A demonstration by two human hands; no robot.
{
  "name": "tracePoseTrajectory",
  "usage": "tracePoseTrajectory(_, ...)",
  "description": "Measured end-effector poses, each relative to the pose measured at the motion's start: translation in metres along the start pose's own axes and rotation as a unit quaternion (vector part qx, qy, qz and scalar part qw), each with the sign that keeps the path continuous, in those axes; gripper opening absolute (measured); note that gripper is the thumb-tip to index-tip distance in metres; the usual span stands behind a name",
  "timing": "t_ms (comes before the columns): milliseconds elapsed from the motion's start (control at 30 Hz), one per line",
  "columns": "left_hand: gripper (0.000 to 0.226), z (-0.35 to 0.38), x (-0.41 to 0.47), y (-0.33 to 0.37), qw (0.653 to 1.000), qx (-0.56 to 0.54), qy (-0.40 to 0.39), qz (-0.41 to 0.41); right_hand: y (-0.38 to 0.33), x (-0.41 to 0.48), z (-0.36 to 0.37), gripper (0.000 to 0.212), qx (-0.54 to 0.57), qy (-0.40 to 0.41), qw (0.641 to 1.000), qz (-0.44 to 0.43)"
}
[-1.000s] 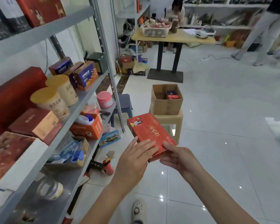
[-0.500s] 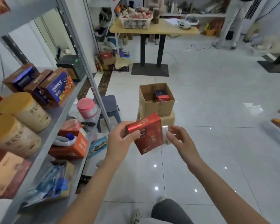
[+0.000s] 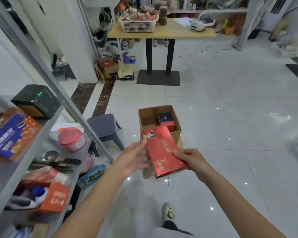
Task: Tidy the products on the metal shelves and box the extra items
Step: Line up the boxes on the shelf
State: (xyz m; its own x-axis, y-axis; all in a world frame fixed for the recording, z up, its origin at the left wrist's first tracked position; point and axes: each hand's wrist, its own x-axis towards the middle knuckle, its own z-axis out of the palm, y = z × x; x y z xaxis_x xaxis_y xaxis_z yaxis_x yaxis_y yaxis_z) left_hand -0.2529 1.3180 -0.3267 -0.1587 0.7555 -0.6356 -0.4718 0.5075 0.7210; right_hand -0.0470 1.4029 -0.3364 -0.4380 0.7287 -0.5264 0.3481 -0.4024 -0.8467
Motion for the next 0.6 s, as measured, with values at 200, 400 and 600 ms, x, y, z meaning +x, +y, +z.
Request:
tracePoseTrajectory(200, 0.030, 0.032, 0.082, 0.012, 0.997, 0.019, 0.008, -0.069, -0.025, 0.075, -0.028, 0.035, -0.008, 0.010, 0.998, 0.063)
tracePoseTrajectory(400, 0.019, 0.018, 0.158, 0.040, 0.991, 0.039, -0.005, -0.125, -0.039, 0.142, -0.046, 0.032, -0.013, -0.034, 0.990, 0.134)
tracePoseTrajectory(600, 0.046, -0.008, 0.244, 0.073, 0.963, 0.262, 0.051, -0.033, -0.048, 0.225, -0.018, 0.015, -0.010, 0.112, 0.986, 0.126)
